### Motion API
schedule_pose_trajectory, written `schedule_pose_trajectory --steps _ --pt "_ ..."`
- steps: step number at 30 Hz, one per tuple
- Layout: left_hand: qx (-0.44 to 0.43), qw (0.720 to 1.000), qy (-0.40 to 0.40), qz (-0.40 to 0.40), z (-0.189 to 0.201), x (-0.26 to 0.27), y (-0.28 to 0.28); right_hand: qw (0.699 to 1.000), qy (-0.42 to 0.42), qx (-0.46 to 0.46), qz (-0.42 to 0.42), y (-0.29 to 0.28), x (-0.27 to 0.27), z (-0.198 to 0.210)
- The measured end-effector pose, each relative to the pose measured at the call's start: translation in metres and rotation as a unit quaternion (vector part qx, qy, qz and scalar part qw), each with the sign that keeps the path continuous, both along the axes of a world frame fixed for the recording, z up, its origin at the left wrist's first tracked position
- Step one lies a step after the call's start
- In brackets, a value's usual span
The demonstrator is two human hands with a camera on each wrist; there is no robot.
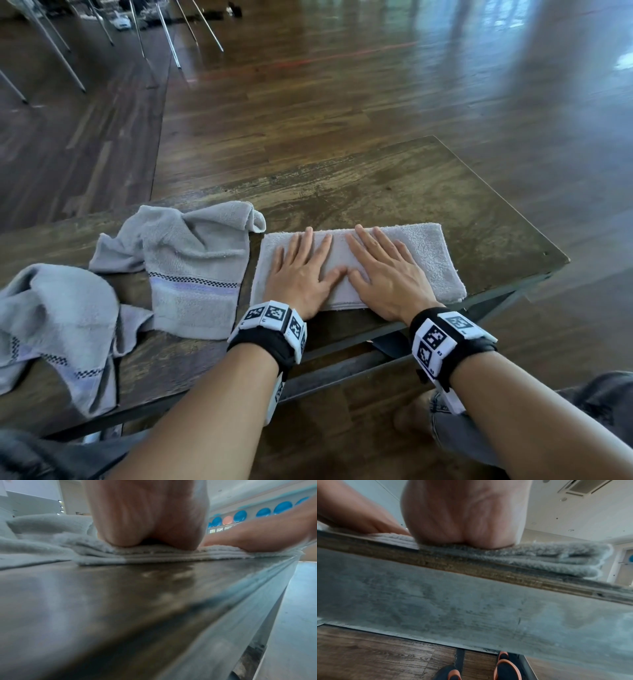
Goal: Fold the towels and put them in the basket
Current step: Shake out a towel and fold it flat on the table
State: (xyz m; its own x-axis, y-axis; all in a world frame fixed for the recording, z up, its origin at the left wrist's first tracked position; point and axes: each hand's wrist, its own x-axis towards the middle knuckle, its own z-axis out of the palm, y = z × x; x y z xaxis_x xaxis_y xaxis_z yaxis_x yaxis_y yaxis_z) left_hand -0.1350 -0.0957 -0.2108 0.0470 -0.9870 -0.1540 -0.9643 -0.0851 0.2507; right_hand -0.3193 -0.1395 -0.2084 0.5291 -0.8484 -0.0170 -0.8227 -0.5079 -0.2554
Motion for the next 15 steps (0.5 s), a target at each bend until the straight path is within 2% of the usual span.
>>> schedule_pose_trajectory --steps 11,15 --pt "0.041 0.999 0.004 0.030 0.005 0.023 0.011 0.997 0.023 0.017 -0.076 -0.011 -0.035 -0.005" --pt "0.064 0.997 0.031 0.038 0.006 0.034 0.015 0.994 0.029 0.019 -0.100 -0.010 -0.041 -0.002"
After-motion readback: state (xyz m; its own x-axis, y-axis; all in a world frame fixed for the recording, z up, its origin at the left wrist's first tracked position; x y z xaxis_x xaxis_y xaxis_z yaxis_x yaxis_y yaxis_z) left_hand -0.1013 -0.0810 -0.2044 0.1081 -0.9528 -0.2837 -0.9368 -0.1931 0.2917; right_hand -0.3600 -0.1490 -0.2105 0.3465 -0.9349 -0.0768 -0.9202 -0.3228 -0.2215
